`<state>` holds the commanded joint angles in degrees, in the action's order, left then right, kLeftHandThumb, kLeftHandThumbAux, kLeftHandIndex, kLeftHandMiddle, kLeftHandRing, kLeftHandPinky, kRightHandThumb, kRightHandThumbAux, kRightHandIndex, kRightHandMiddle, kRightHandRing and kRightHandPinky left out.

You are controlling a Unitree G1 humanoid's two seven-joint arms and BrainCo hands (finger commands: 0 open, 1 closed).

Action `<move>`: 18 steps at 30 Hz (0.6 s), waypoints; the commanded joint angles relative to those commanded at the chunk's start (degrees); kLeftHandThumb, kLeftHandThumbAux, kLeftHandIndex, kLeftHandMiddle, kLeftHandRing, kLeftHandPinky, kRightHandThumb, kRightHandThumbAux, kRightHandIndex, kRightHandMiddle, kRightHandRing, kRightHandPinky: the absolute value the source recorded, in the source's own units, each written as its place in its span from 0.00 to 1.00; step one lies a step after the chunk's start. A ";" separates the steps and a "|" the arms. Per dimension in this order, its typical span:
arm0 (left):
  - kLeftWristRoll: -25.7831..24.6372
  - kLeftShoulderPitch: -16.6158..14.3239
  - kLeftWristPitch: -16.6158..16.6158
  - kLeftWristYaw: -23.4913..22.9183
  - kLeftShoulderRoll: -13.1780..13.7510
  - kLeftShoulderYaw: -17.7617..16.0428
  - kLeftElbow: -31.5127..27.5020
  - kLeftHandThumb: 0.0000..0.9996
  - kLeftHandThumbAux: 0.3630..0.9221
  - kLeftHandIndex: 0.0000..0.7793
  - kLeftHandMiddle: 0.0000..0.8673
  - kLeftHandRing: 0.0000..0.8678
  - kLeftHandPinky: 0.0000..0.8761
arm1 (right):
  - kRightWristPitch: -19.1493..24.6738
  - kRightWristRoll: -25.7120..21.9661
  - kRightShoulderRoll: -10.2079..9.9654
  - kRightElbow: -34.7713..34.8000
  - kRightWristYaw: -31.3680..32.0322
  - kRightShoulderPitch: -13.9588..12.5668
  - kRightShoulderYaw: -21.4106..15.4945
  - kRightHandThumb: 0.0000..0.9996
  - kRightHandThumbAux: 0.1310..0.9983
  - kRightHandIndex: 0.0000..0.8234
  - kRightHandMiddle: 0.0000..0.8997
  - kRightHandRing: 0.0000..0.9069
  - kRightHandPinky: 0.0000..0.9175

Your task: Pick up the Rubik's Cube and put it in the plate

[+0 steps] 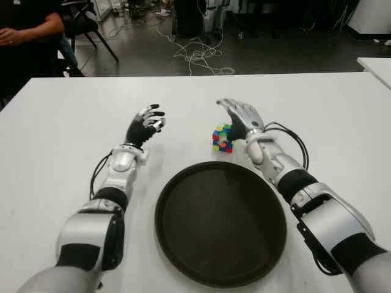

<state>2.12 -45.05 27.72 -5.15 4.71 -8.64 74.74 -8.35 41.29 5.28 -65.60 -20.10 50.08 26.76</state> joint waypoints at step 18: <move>-1.59 -0.15 -0.84 0.01 -0.65 -1.39 -0.47 0.41 0.68 0.25 0.33 0.38 0.41 | -1.59 -0.44 -0.18 -4.62 -1.35 -0.24 0.69 0.00 0.89 0.22 0.25 0.26 0.27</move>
<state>0.52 -45.20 26.88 -5.14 4.06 -10.03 74.28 -9.94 40.85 5.10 -70.22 -21.46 49.84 27.44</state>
